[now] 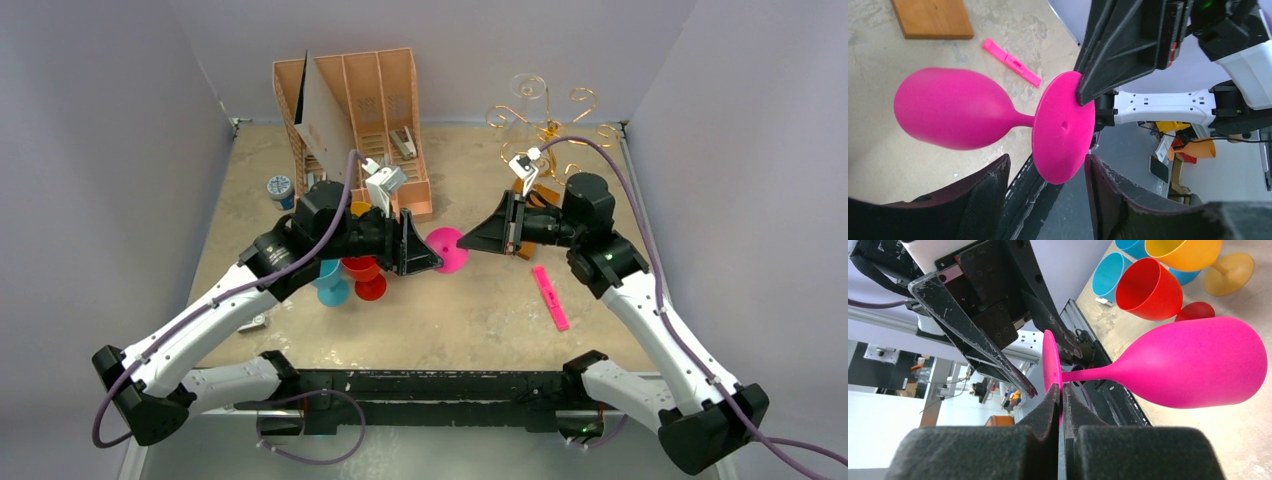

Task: Take the wine glass off the wine glass rack
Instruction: Place the wine glass at the center of the board.

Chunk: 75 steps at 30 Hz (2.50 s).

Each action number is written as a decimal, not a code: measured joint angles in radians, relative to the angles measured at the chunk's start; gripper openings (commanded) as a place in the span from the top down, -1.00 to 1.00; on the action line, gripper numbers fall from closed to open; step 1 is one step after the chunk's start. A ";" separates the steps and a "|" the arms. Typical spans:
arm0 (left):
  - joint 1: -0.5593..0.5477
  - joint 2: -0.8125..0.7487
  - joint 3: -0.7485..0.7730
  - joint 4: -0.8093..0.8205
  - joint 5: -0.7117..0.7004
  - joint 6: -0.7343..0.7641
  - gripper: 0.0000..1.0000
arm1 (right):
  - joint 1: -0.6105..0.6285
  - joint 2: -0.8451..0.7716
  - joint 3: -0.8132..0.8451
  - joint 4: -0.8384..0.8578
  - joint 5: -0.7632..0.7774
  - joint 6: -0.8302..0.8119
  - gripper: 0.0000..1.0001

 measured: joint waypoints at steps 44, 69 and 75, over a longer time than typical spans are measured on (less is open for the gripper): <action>0.003 -0.092 -0.148 0.310 -0.049 -0.123 1.00 | 0.057 -0.013 -0.124 0.225 -0.065 0.126 0.81; 0.002 -0.096 -0.182 0.268 -0.097 -0.156 -0.60 | 0.057 -0.032 -0.184 0.360 -0.016 0.124 1.00; 0.002 -0.117 -0.136 0.100 -0.158 -0.112 -0.69 | 0.057 -0.068 -0.179 0.199 -0.015 -0.064 1.00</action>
